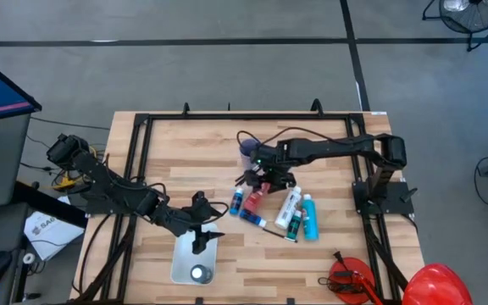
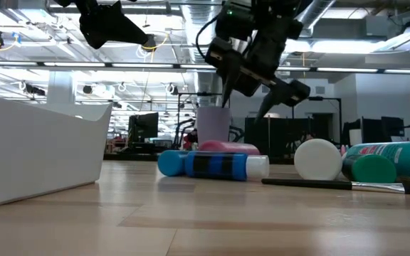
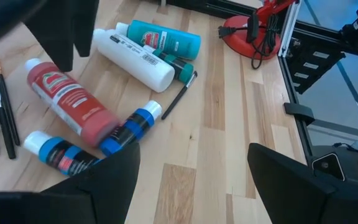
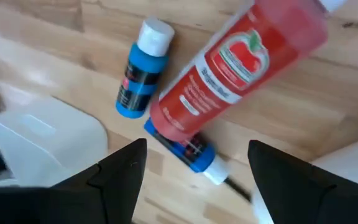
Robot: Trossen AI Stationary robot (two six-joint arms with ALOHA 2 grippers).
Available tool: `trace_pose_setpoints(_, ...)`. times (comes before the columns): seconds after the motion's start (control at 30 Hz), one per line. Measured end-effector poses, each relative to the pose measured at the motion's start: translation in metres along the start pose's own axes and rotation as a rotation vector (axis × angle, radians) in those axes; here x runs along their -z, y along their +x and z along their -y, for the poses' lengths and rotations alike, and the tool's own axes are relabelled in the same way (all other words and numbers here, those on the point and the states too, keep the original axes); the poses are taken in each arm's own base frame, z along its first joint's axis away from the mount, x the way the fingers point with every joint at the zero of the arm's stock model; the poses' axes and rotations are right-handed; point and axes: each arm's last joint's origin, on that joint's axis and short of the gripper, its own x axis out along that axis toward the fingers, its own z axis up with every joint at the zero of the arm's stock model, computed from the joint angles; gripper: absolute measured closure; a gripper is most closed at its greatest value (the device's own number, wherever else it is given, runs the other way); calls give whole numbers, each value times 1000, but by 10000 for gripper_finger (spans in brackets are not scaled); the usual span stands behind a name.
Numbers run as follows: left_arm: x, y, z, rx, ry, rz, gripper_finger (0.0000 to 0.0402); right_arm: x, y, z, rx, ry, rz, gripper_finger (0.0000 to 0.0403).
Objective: Pick & Place Paint Supplies
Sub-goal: Put the red paint bottle into the white bin
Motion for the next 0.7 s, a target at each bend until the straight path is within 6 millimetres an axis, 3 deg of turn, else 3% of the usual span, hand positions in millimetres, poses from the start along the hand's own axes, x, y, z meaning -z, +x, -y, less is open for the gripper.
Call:
trace_pose_setpoints(0.23,0,0,0,0,12,0,110,-16,20,6,28,167,-96,129)
trace_pose_setpoints(0.43,0,0,0,0,24,0,110,-27,41,-4,-72,167,-110,129)
trace_pose_setpoints(0.7,0,0,0,2,40,3,110,-41,47,5,-40,202,-134,129)
